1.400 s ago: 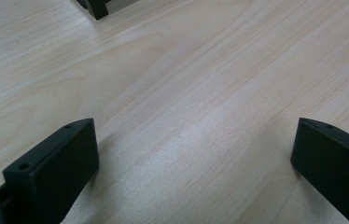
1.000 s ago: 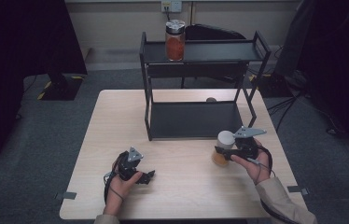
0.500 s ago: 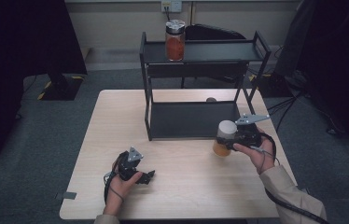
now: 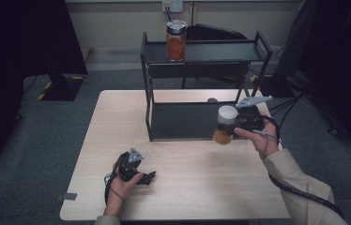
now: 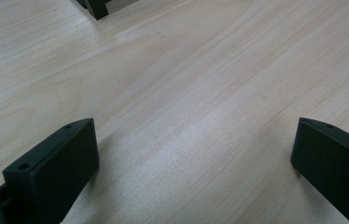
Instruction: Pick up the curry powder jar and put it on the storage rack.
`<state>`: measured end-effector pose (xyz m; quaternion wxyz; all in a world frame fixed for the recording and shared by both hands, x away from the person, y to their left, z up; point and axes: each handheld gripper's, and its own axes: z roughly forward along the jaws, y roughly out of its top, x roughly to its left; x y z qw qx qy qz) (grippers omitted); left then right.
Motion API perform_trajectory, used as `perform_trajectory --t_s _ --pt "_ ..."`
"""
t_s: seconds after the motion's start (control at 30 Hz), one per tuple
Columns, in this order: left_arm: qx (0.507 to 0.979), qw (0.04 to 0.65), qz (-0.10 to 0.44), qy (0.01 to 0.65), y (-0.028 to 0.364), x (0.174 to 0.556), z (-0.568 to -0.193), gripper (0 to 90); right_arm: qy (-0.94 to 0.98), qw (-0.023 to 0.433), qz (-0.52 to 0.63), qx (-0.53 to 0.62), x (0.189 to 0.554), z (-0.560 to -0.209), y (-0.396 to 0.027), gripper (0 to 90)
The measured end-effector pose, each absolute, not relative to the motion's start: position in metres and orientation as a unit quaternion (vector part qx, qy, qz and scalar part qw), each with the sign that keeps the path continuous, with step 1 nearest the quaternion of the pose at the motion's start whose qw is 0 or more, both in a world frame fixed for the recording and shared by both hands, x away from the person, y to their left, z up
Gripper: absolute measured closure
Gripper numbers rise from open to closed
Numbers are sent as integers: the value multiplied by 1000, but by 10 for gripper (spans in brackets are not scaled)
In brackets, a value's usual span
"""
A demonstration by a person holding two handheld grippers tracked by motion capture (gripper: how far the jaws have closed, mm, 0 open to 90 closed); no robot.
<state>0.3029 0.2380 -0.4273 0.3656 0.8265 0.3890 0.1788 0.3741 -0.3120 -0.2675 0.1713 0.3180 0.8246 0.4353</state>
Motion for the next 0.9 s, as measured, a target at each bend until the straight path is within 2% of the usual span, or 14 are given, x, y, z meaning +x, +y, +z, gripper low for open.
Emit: perform_trajectory --t_s 0.9 --pt "826 366 178 389 238 303 -427 0 813 180 450 321 402 -198 -305 348"
